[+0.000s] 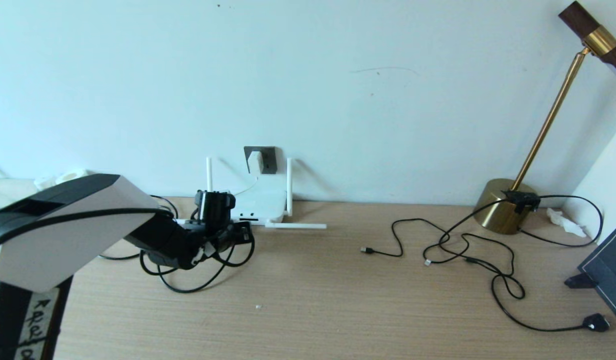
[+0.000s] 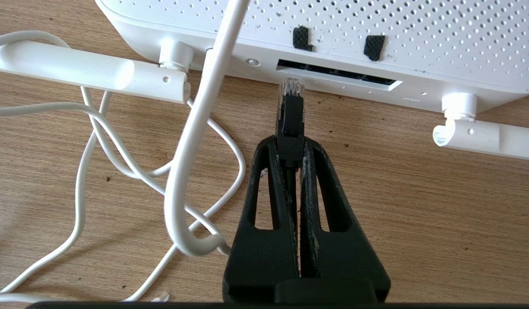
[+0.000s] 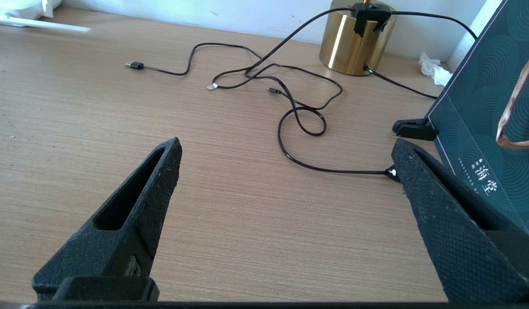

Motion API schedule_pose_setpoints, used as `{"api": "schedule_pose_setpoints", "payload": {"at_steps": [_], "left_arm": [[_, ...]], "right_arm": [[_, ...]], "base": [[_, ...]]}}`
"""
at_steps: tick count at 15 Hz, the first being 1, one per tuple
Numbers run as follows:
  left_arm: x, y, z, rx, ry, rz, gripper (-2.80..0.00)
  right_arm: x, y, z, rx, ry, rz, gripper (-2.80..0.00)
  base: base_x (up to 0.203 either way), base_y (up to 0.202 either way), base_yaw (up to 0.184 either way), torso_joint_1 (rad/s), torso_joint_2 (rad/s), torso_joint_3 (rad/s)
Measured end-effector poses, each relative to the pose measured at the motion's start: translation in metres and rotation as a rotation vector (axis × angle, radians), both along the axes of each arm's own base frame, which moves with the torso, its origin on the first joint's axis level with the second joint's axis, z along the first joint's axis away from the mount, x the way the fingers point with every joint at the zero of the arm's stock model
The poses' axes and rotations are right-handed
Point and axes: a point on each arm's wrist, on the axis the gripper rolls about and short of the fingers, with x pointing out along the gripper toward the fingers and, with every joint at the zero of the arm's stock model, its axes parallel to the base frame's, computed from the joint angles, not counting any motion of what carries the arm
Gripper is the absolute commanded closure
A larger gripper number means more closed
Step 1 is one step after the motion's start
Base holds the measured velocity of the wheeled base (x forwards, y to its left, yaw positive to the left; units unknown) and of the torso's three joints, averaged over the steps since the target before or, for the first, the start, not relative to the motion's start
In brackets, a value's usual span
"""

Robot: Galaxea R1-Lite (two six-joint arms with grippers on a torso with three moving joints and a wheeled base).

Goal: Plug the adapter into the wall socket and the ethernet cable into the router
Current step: Plug cable into router interface

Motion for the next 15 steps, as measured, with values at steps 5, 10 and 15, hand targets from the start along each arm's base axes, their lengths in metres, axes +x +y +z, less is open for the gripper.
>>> {"api": "schedule_pose_setpoints", "payload": {"at_steps": [5,10,15], "left_arm": [[-0.0007,0.0,0.0002,-0.001,0.001,0.0,0.0],[-0.0003,-0.0001,0.001,-0.001,-0.002,0.0,0.0],[0.0003,-0.0003,0.0015,-0.002,-0.004,0.0,0.0]], "right_arm": [[0.0,0.0,0.0,0.0,0.0,-0.001,-2.8],[0.0,0.0,-0.0001,0.0,0.0,0.0,-2.8],[0.0,0.0,-0.0001,0.0,0.0,0.0,-2.8]], "base": [[0.0,0.0,0.0,0.0,0.0,0.0],[0.0,0.0,0.0,0.0,0.0,0.0],[0.0,0.0,0.0,0.0,0.0,0.0]]}}
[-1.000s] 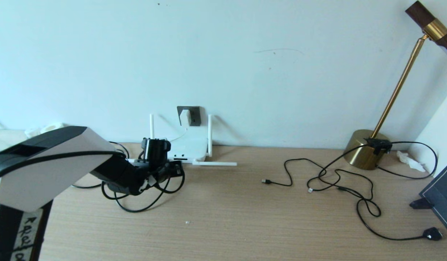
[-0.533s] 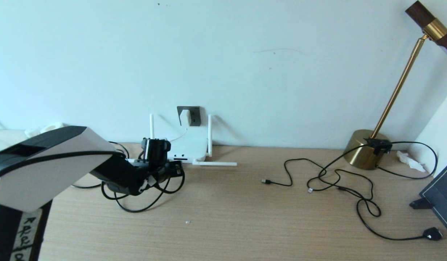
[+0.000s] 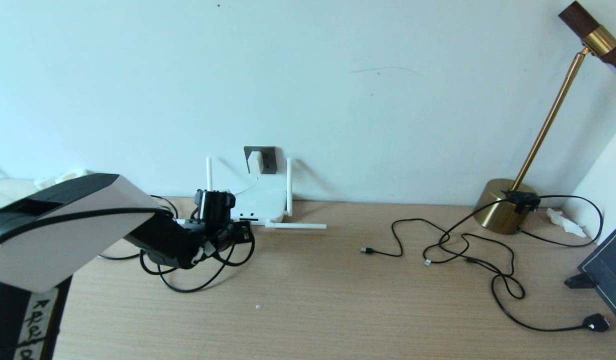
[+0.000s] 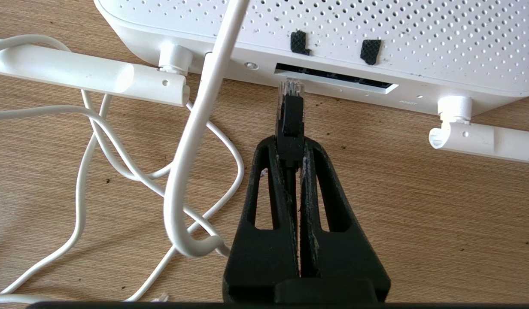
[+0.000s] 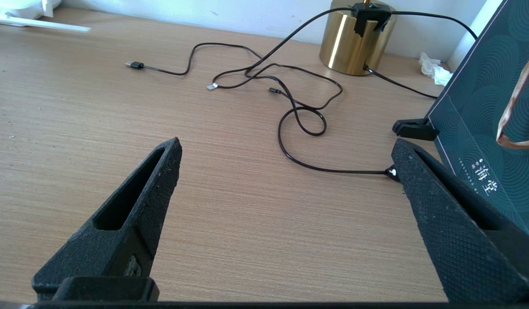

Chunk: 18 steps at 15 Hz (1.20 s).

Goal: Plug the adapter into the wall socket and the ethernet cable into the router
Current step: Plug cable into router interface

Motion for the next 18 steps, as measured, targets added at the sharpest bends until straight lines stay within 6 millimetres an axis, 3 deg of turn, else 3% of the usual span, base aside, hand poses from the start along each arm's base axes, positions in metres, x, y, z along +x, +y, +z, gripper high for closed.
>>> {"api": "schedule_pose_setpoints", "payload": {"at_steps": [18], "left_arm": [[0.0043,-0.0013,0.0018,-0.004,-0.013,-0.001,0.0]], "right_arm": [[0.0,0.0,0.0001,0.0,0.0,0.0,-2.8]], "base": [[0.0,0.0,0.0,0.0,0.0,0.0]]}}
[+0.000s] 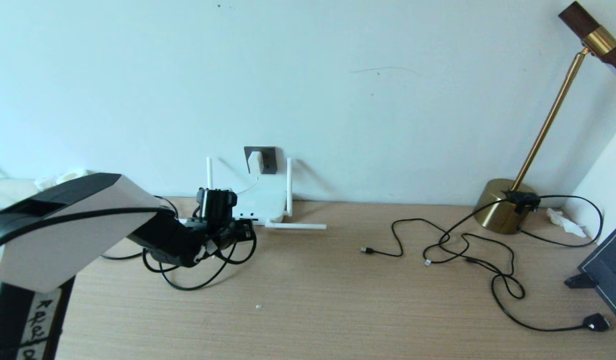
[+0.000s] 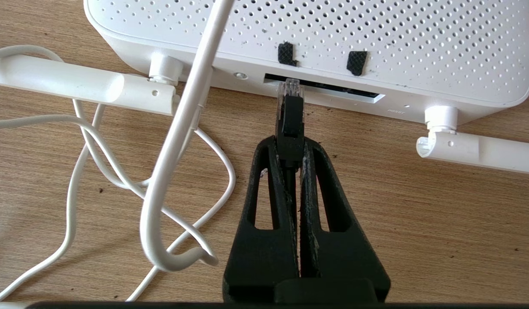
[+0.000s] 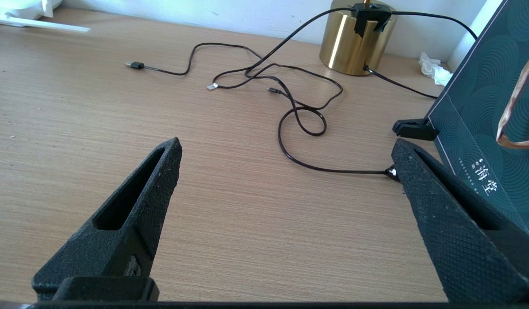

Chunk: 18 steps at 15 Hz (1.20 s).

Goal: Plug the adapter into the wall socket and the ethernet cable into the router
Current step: Plug cable into router interface

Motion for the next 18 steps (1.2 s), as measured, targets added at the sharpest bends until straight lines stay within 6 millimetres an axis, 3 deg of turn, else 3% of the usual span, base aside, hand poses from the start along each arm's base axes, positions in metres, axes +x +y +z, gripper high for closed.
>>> {"api": "schedule_pose_setpoints", "payload": {"at_steps": [18], "left_arm": [[0.0011,0.003,-0.0001,-0.005,0.0,-0.002,0.0]], "right_arm": [[0.0,0.0,0.0,0.0,0.0,0.0,-2.8]], "base": [[0.0,0.0,0.0,0.0,0.0,0.0]]}}
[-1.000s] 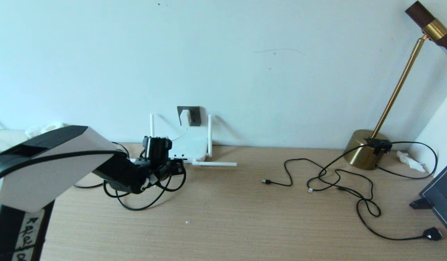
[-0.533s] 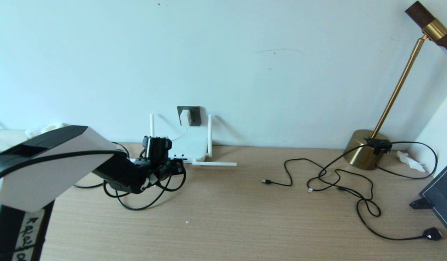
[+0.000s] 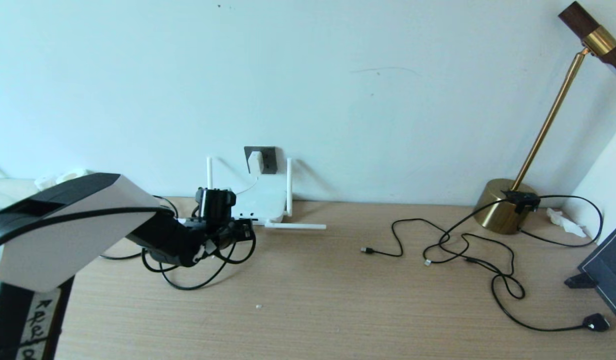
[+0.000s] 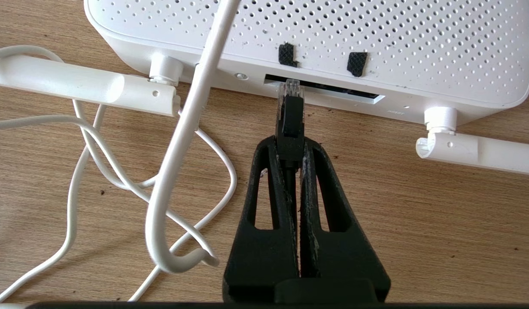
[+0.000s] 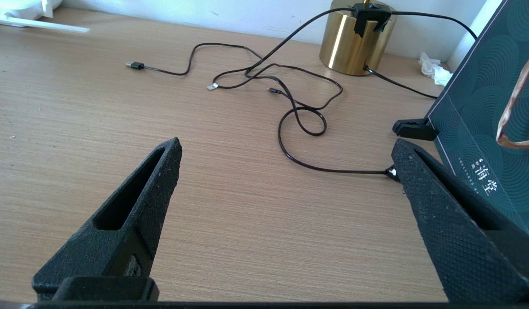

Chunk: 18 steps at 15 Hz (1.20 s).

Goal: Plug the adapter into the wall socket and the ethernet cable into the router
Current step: Plug cable into router interface

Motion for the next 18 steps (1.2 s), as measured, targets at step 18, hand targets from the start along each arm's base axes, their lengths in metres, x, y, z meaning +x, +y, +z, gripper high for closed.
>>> {"api": "schedule_pose_setpoints", "payload": {"at_steps": [18], "left_arm": [[0.0002,0.0051,-0.0011,0.013,0.005,0.005,0.0]], "right_arm": [[0.0,0.0,0.0,0.0,0.0,0.0,-2.8]], "base": [[0.0,0.0,0.0,0.0,0.0,0.0]]}}
